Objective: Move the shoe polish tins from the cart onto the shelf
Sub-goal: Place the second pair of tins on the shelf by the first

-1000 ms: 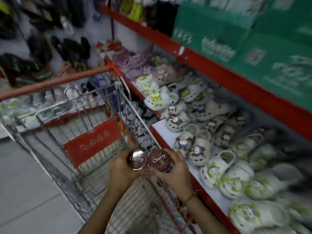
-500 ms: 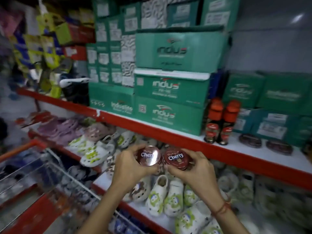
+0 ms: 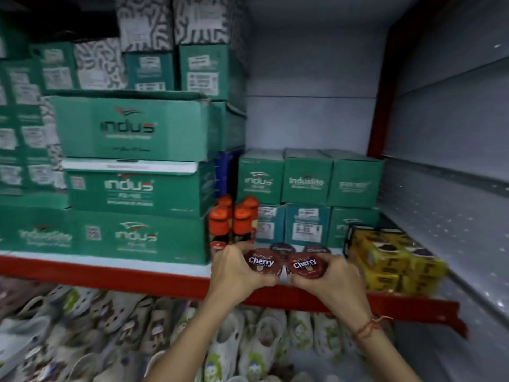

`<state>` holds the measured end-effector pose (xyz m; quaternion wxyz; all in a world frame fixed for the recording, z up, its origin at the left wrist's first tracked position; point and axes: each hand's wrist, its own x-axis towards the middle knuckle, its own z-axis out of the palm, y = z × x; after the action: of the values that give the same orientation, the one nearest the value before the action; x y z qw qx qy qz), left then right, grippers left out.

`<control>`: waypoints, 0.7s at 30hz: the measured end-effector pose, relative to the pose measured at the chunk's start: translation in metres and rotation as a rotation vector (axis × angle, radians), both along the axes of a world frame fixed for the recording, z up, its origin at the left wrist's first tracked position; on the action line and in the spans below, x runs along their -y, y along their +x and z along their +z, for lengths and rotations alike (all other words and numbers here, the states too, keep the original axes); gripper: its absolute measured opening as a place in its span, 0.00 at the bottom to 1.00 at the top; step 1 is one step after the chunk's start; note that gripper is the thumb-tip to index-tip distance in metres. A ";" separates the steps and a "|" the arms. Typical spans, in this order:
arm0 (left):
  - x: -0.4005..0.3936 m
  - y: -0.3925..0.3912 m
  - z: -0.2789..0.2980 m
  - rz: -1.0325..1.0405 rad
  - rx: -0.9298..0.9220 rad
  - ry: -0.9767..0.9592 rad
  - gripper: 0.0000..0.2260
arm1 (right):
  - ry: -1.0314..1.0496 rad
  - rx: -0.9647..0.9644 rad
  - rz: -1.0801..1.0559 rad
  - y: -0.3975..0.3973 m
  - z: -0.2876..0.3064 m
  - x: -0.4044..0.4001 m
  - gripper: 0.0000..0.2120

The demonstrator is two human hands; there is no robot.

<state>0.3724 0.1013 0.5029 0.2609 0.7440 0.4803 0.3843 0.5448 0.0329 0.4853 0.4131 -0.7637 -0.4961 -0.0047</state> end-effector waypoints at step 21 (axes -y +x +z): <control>-0.035 0.078 -0.003 -0.066 -0.230 -0.049 0.25 | -0.224 0.173 0.073 0.069 -0.006 -0.039 0.26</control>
<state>0.4501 0.1360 0.4997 0.2348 0.7918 0.4916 0.2759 0.6134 0.0724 0.4795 0.2809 -0.7833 -0.5546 0.0001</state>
